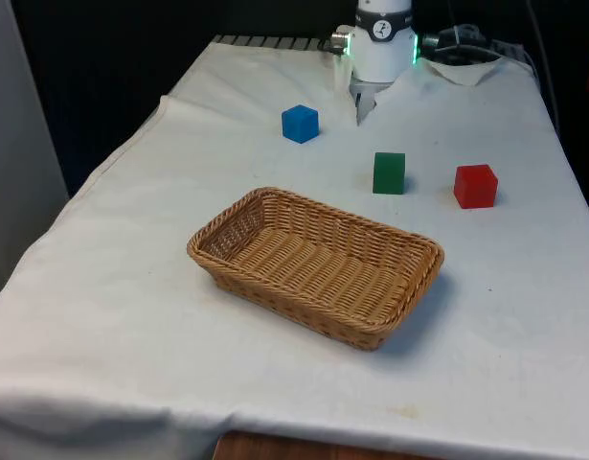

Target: Pick up exactly two blocks and place them into the basket.

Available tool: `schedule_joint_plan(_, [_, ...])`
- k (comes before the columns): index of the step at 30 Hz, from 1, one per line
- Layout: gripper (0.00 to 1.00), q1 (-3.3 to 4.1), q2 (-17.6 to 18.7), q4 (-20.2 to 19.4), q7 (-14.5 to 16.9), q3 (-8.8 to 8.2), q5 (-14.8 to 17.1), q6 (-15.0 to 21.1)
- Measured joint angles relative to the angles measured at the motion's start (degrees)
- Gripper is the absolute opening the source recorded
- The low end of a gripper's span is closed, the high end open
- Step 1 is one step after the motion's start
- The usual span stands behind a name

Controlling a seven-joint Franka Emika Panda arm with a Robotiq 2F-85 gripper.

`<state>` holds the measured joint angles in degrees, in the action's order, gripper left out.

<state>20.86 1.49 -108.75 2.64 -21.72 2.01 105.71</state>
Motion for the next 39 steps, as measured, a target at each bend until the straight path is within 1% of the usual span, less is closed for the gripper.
schedule_joint_plan(3, [1.00, -0.06, -0.29, -0.40, 0.00, 0.00, -0.17, 0.06])
schedule_joint_plan(5, [1.00, -0.23, -1.38, -1.83, -0.11, 0.00, -0.74, 0.17])
schedule_joint_plan(13, [1.00, -0.34, -4.01, -5.44, -0.92, 0.00, -2.98, 1.15])
schedule_joint_plan(16, [1.00, -0.34, -5.33, -7.45, -1.60, 0.06, -4.47, 1.55])
schedule_joint_plan(19, [1.00, -0.34, -5.90, -8.37, -2.12, 0.06, -5.21, 1.89])
schedule_joint_plan(20, [1.00, -0.34, -6.42, -9.40, -2.69, 0.11, -6.02, 2.46])
schedule_joint_plan(26, [1.00, -0.34, -8.02, -12.20, -4.18, 0.11, -8.19, 3.55])
schedule_joint_plan(27, [1.00, -0.34, -8.54, -13.29, -4.76, 0.17, -8.82, 4.01])
schedule_joint_plan(29, [1.00, -0.34, -8.54, -13.29, -4.76, 0.17, -8.82, 4.01])
schedule_joint_plan(30, [1.00, -0.34, -9.05, -14.55, -5.39, 0.23, -9.34, 4.81])
schedule_joint_plan(33, [1.00, -0.34, -9.74, -16.56, -6.36, 0.23, -10.20, 6.13])
schedule_joint_plan(34, [1.00, -0.34, -9.74, -16.56, -6.36, 0.23, -10.20, 6.13])
schedule_joint_plan(35, [1.00, -0.34, -10.26, -17.76, -6.93, 0.23, -10.77, 6.88])
schedule_joint_plan(39, [1.00, -0.34, -11.00, -19.42, -7.79, 0.23, -11.57, 7.62])
